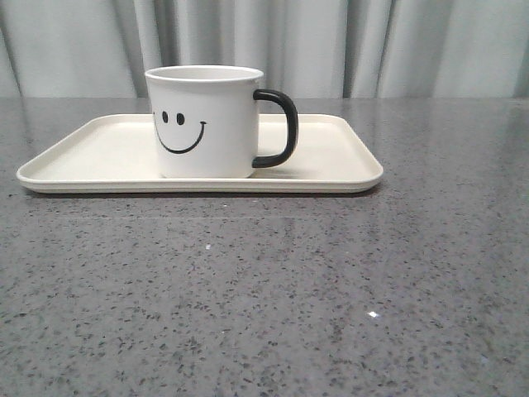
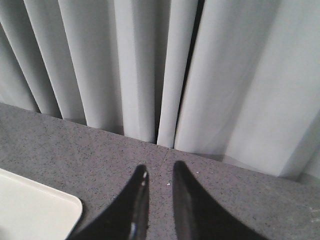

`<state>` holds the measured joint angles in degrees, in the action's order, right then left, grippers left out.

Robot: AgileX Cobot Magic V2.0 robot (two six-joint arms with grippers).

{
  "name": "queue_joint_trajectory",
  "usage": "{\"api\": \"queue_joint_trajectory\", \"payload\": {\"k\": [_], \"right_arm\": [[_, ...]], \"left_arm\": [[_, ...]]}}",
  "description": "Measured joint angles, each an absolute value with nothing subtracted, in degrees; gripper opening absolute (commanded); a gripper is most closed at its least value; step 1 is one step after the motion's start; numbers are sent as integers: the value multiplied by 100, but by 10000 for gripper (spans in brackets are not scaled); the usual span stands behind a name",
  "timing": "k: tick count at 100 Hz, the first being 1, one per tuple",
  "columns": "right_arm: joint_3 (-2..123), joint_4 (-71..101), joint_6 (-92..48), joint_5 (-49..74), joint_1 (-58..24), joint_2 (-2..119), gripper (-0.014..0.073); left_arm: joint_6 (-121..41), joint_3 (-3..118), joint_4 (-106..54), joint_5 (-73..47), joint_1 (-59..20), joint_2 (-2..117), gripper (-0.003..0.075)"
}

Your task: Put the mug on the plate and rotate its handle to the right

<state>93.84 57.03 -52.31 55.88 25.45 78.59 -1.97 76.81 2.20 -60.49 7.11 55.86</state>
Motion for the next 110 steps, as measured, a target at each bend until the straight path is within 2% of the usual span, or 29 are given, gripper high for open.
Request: {"api": "queue_joint_trajectory", "payload": {"k": [13,75,90,110], "right_arm": [[8557,6074,-5693,5252,2540,7424,-71],[6110,7619,-7350,5205,2540,5289,-66],[5736,7645,-7517,5903,2540,4905,-66],[5490,7618,-7842,6673,2128,4711,-66]], "left_arm": [[-197,7681,220,-5964,711,5586,-20],[-197,7681,95,-5661,711,5586,-20],[-197,7681,60,-5653,711,5586,-20],[-197,7681,-76,-5639,711,5586,-20]]}}
